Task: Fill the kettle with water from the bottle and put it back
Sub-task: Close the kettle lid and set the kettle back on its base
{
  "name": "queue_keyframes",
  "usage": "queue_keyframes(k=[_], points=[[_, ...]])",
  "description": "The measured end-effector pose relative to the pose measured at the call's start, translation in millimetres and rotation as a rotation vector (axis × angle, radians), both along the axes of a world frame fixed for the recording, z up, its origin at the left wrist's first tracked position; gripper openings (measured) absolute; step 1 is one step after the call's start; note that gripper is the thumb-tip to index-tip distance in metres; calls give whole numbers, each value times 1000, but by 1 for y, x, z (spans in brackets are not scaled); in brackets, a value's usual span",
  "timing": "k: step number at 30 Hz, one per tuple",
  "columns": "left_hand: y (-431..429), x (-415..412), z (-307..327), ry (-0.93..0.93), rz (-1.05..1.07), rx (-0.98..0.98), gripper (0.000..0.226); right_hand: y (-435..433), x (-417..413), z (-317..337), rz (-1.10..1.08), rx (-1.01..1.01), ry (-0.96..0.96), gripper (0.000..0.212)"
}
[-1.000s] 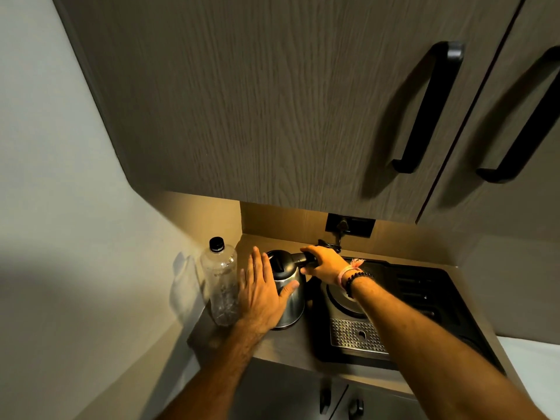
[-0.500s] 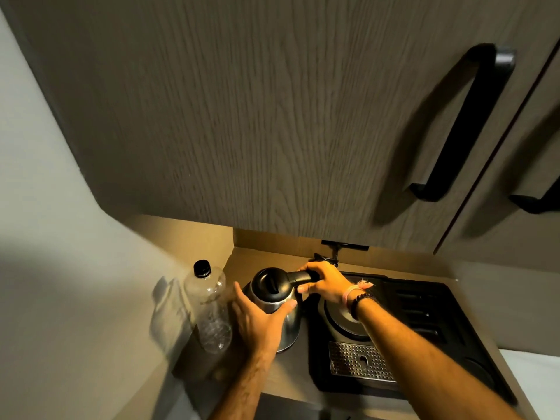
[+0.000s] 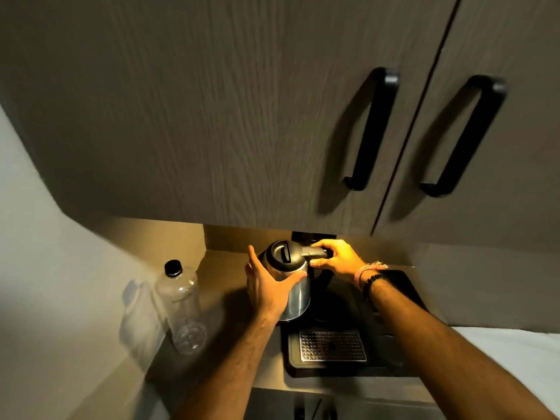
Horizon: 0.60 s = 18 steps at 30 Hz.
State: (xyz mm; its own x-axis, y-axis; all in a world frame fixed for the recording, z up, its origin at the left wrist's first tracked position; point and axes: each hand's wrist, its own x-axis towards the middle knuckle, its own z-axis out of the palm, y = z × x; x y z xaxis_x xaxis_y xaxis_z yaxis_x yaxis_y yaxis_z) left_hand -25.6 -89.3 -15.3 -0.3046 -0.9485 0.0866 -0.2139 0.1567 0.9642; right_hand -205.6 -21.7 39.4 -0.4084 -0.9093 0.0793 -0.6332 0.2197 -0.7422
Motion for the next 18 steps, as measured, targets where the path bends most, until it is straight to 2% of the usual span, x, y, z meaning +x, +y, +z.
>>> queue_keyframes(k=[7,18], points=[[18,-54,3,-20,-143,67,145,42,-40,-1,-169,1,-6,34],[28,-90,-2,-60,-246,81,140,68,-74,-14,-254,11,-61,34]])
